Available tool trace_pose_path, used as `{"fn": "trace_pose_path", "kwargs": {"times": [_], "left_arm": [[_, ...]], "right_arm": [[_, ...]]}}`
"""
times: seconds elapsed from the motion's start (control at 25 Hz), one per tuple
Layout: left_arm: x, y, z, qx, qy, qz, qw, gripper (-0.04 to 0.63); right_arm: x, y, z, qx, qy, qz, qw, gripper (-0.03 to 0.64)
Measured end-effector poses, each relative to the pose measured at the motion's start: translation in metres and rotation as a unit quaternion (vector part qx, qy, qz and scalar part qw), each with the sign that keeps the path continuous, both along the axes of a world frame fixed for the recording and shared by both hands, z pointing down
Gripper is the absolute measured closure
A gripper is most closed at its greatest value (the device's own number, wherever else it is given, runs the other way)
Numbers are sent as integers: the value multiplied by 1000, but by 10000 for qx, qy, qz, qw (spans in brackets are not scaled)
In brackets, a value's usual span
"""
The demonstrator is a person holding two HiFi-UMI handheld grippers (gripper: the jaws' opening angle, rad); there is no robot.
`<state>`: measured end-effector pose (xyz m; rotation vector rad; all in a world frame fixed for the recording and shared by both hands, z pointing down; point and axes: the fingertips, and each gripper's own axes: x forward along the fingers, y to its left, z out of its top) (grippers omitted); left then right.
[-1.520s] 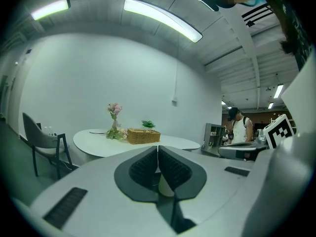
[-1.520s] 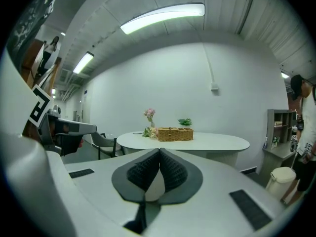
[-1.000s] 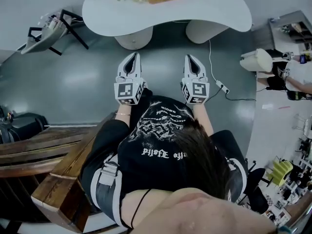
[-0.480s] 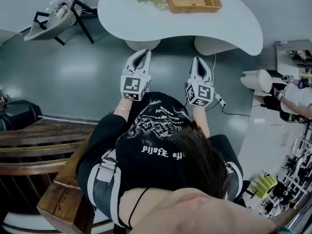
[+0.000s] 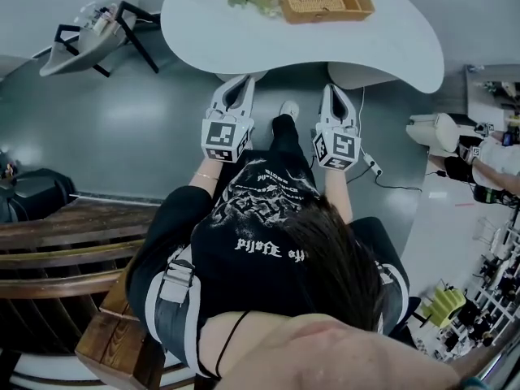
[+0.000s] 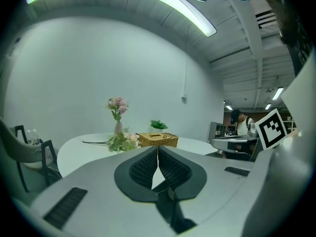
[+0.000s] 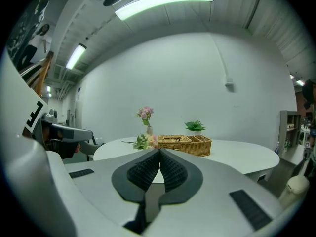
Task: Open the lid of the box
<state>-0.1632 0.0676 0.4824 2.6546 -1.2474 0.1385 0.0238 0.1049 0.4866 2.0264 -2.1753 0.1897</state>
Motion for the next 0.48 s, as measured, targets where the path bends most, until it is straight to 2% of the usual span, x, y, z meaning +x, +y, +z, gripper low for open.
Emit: {"fn": "trace_pose_path", "kwargs": {"times": [0.16,0.48], "left_arm": [[13,-14,6,-59,-29,-65,10000,571],[60,-65,9,-148,-34,-311,9994,571]], "right_arm": [[18,-19,-2,24,143,-170,9997,591],[74,-83,-1,-67,-104,-510,9986,591]]}}
